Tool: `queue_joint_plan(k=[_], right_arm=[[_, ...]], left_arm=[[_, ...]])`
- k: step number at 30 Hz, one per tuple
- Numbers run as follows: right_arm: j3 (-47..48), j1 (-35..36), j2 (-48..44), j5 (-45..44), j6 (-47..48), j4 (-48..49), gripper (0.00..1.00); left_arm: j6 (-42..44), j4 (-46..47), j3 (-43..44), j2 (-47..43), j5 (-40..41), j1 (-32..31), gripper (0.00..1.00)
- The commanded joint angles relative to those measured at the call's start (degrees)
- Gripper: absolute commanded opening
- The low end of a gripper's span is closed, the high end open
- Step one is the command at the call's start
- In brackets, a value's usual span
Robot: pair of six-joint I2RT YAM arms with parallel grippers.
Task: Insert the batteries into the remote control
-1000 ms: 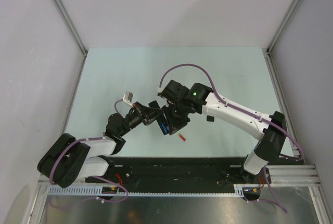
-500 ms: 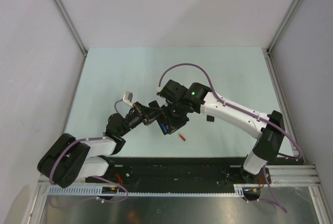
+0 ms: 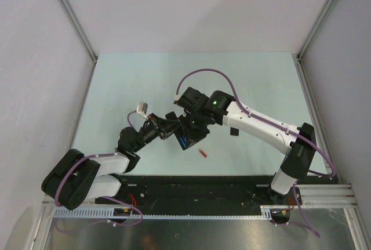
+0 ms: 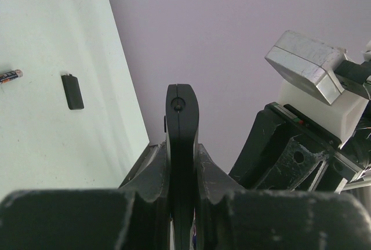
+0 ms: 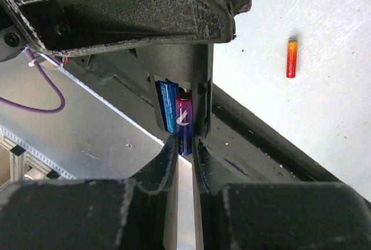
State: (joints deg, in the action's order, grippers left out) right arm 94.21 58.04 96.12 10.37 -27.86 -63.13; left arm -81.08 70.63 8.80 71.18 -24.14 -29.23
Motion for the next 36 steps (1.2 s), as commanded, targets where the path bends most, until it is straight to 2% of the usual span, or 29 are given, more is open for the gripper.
queue_joint_plan(k=[1, 15, 19, 32, 34, 36], right_arm=[[1.94, -0.65, 0.56, -1.76, 0.52, 0.03, 0.00], [2.11, -0.65, -0.49, -3.16, 0.87, -1.29, 0.23], [2.29, -0.74, -0.49, -3.43, 1.05, -1.55, 0.27], [2.90, -1.44, -1.02, -3.52, 1.23, -1.91, 0.29], [2.90, -1.35, -1.02, -3.52, 1.05, -1.73, 0.28], [2.90, -1.44, -1.11, -3.52, 0.96, -1.55, 0.22]], left_arm=[[-2.24, 5.83, 0.43, -1.48, -0.82, -0.74, 0.00], [-2.68, 6.19, 0.34, -1.13, -0.47, -0.74, 0.00], [-2.68, 6.27, 0.26, -1.04, -0.38, -0.82, 0.00], [-2.59, 6.36, 0.34, -0.78, -0.38, -0.74, 0.00], [-2.59, 6.27, 0.34, -0.60, -0.29, -0.74, 0.00], [-2.42, 6.36, 0.26, -0.60, -0.12, -0.74, 0.00]])
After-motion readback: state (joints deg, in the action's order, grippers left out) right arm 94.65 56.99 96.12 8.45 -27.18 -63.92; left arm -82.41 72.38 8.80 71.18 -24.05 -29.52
